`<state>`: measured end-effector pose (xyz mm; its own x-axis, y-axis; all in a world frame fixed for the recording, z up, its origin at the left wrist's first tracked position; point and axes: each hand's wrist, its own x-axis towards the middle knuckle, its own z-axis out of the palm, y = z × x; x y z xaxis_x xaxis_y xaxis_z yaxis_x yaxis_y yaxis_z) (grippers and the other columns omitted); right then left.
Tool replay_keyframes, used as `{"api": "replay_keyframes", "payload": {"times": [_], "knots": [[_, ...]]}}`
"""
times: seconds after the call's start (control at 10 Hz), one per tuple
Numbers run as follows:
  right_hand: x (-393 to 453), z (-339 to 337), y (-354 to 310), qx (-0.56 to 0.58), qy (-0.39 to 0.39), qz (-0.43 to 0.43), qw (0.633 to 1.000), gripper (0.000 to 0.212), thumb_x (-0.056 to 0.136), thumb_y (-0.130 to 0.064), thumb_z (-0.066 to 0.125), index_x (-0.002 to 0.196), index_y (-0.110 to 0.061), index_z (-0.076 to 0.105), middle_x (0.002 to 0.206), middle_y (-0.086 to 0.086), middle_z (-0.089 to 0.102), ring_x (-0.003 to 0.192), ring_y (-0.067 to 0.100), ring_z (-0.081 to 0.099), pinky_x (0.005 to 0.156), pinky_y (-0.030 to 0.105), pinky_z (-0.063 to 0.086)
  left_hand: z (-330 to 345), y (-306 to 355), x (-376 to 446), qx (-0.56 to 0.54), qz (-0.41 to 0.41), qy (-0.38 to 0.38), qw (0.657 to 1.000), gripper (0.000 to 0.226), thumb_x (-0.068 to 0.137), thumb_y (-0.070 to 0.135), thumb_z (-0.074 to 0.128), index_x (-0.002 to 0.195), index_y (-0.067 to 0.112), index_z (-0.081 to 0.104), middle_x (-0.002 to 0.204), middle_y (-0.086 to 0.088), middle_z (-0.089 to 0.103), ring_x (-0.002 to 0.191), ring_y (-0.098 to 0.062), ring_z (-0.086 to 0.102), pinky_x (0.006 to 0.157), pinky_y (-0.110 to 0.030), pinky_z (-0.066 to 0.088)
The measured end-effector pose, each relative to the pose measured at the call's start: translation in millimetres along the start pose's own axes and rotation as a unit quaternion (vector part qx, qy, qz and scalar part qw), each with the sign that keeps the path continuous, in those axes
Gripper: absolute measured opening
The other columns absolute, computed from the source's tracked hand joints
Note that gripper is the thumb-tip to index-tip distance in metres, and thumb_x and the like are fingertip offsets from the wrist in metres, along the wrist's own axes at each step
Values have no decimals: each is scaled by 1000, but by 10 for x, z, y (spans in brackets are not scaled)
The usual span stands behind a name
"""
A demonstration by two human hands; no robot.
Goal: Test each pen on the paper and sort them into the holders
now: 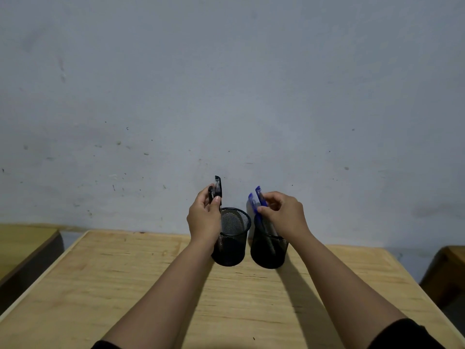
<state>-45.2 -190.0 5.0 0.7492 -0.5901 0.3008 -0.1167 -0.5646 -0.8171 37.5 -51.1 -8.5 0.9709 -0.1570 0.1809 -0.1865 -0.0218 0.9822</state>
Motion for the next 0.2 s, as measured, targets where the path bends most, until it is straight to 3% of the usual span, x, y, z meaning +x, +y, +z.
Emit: {"api": "replay_keyframes", "payload": {"times": [0.1, 0.2], "knots": [[-12, -45, 13, -50, -20, 17, 998, 33, 76, -11, 75, 108, -10, 68, 91, 2, 68, 77, 10, 59, 74, 14, 42, -46, 35, -33, 35, 9, -8, 999, 37, 89, 17, 57, 126, 20, 53, 124, -1, 61, 109, -11, 57, 91, -18, 38], [-93, -93, -23, -93, -19, 38, 995, 41, 80, -12, 71, 120, -8, 62, 108, 7, 70, 87, 11, 61, 84, 15, 42, -137, 65, -85, 57, 2, -4, 998, 43, 88, 19, 59, 130, 19, 48, 132, -2, 56, 121, -14, 51, 100, -22, 35]]}}
